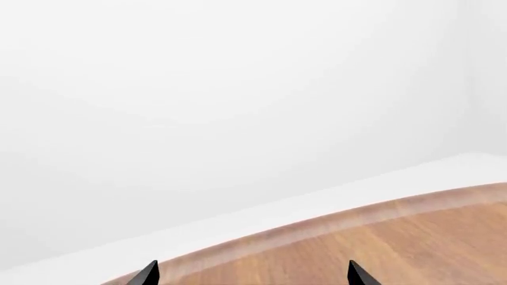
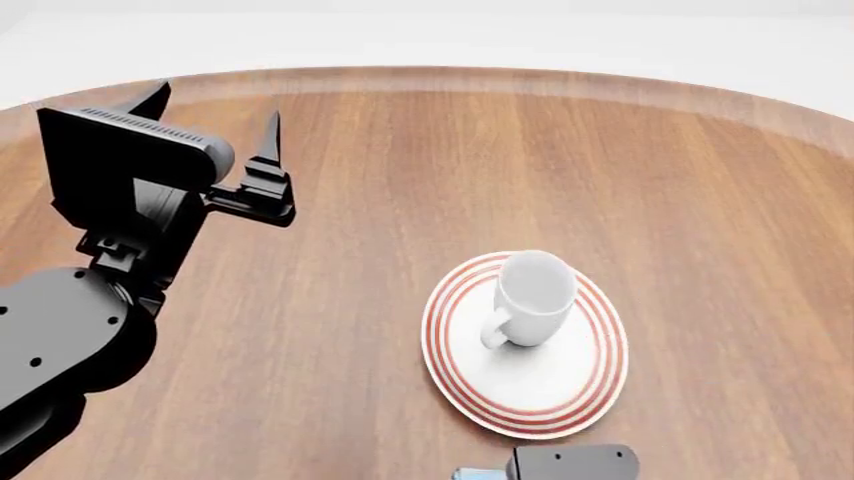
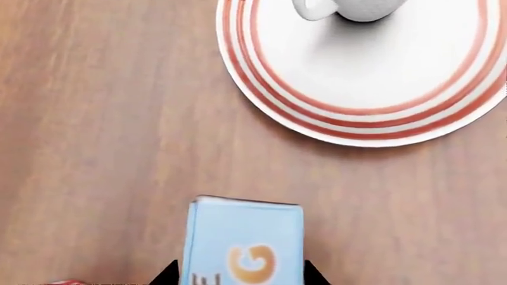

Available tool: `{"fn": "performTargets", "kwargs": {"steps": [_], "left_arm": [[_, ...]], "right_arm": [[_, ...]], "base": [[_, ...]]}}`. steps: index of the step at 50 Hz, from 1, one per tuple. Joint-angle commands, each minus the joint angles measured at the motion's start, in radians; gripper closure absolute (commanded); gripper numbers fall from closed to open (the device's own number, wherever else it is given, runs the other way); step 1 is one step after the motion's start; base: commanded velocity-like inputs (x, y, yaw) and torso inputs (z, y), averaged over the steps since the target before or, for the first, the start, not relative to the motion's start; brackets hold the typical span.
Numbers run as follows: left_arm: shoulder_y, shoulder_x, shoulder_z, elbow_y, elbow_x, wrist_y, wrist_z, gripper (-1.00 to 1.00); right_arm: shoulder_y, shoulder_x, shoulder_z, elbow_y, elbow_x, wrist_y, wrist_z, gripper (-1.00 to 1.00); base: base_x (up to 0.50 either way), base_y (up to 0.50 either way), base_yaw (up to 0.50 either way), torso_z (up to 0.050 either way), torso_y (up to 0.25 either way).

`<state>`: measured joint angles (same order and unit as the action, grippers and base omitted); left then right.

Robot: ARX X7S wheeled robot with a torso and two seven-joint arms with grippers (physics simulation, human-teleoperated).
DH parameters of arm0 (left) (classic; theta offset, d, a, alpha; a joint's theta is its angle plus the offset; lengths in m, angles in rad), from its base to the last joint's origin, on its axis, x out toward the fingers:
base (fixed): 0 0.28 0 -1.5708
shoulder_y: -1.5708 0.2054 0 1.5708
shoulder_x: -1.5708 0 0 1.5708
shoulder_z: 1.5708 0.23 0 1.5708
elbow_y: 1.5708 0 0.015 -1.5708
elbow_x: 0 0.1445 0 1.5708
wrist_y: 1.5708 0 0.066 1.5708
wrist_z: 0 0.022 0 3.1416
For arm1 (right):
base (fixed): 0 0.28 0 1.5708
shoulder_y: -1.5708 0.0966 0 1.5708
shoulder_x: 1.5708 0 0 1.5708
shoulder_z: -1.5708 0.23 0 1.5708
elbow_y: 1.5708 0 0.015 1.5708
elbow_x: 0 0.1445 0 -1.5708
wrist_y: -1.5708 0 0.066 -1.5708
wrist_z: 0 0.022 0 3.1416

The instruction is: Pick up the white mug and put it on the plate, and put the chocolate pudding to the right of the plate.

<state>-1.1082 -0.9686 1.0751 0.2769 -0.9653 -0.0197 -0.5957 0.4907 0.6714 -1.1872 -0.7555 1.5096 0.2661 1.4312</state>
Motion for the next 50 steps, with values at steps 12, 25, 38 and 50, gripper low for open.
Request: {"fn": "performTargets", "kwargs": {"steps": [12,25,38,50], "left_arm": [[0.003,-0.001,-0.004,0.003,0.0,-0.004,0.0,-1.0],[0.001,-0.002,-0.009,0.008,-0.002,-0.009,-0.002,-1.0],[-0.017,0.005,-0.011,0.015,0.0,-0.029,0.0,-1.0],[-0.013,0.0,-0.014,0.022,-0.001,-0.03,-0.005,-1.0]], "right_arm": [[0.021,-0.005,-0.014,0.013,-0.029,0.043,0.003,1.0],[0.122,0.124,0.067,-0.233,0.097,0.027,0.108,1.0],[-0.152,0.069,0.901,-0.292,0.505,0.495,0.139,1.0],[-0.066,0.295,1.163,-0.292,0.684,0.421,0.139,1.0]], "base": [[0.0,0.0,0.0,0.0,0.0],[0.0,0.0,0.0,0.0,0.0],[0.0,0.0,0.0,0.0,0.0],[0.0,0.0,0.0,0.0,0.0]]}}
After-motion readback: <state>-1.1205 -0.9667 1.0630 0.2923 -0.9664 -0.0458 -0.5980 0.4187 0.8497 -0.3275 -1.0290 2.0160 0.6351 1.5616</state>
